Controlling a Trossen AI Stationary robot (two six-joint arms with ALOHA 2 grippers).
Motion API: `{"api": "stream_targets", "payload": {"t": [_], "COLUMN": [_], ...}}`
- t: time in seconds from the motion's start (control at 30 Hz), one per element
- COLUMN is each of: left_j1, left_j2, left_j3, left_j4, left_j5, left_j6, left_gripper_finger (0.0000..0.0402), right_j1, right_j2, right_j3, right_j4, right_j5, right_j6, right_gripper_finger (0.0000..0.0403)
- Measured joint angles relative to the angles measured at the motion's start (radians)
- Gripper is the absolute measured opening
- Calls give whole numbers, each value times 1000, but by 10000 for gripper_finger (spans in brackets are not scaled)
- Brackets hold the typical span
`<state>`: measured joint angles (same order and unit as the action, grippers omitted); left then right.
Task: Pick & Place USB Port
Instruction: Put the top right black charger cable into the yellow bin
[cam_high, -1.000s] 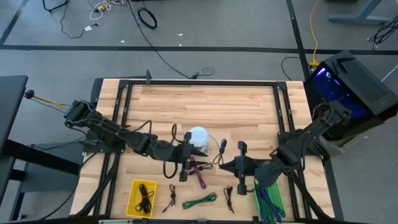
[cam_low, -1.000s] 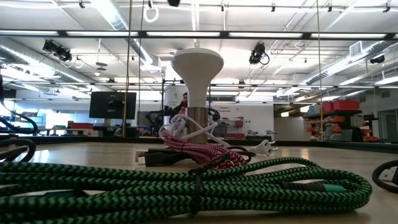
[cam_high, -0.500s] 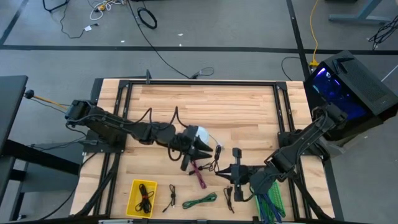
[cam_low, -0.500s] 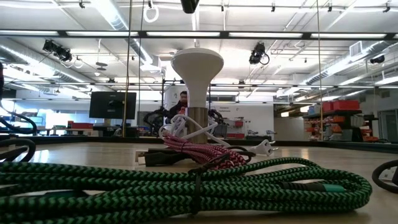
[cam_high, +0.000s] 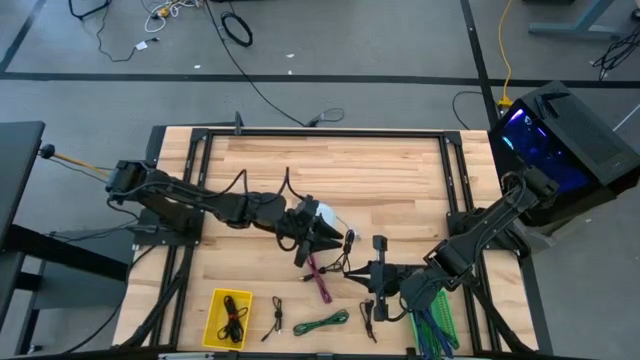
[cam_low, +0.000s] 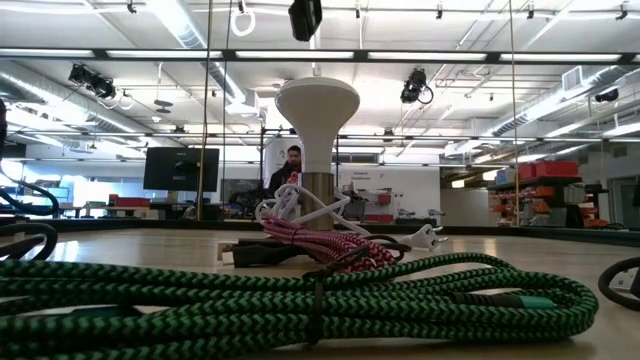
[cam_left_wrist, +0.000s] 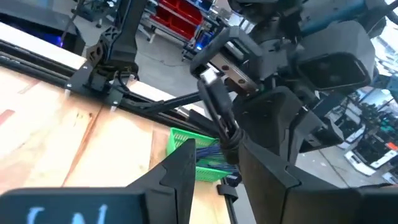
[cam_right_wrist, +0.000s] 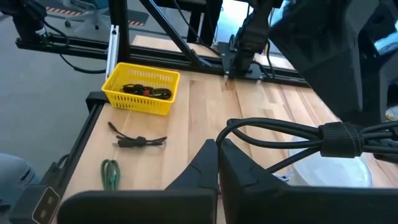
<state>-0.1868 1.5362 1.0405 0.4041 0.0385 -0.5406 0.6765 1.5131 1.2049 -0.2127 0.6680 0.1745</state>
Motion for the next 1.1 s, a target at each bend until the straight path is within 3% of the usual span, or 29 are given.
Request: {"api": "stream_targets", "payload": {"t": [0.57, 1.1], "left_j1": [5, 5], "left_j2": [36, 36], "left_j3": [0, 0], "left_j4": [114, 55], "left_j5": [82, 33], "left_j6": [-25, 27], "left_gripper_finger": [129, 115], "right_j1": [-49, -59], "right_j2": [30, 31], "right_j3": [0, 0], "right_j4": [16, 60], "right_j5": [-59, -79], "right_j6": [-10, -52], "right_gripper_finger": [0, 0]}}
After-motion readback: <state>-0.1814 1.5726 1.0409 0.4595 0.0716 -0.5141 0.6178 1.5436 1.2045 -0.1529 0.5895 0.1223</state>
